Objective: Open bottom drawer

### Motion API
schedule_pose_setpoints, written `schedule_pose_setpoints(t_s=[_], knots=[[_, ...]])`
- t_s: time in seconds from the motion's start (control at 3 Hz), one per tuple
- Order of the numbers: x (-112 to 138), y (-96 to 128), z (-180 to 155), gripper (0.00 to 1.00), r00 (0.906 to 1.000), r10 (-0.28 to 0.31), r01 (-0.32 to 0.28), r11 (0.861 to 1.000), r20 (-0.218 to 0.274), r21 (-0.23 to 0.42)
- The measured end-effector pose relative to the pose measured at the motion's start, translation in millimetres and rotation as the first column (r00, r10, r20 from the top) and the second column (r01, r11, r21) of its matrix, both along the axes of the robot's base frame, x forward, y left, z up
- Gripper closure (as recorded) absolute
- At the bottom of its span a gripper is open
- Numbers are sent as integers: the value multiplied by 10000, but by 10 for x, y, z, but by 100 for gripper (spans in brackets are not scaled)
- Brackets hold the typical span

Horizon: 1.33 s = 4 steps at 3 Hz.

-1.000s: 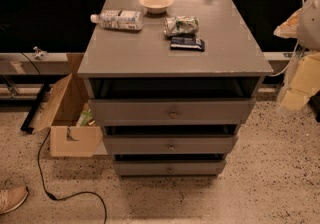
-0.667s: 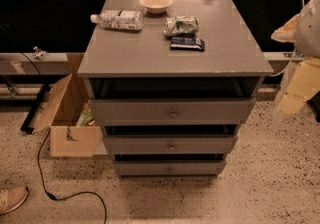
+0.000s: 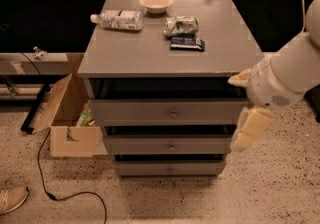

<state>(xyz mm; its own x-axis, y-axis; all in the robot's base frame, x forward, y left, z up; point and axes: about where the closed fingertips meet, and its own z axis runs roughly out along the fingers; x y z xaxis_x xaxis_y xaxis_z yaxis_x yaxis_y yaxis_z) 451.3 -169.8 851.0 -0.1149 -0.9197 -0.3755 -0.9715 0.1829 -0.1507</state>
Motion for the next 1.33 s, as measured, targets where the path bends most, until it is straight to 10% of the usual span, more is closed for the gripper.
schedule_pose_setpoints(t_s=[0.33, 0.67, 1.33], knots=[[-43, 351, -711, 0, 9972, 306, -225, 9930, -685, 1159], [-44, 349, -704, 0, 9972, 308, -229, 9931, -679, 1149], [-113, 303, -1808, 0, 9954, 260, -97, 9848, -918, 1734]])
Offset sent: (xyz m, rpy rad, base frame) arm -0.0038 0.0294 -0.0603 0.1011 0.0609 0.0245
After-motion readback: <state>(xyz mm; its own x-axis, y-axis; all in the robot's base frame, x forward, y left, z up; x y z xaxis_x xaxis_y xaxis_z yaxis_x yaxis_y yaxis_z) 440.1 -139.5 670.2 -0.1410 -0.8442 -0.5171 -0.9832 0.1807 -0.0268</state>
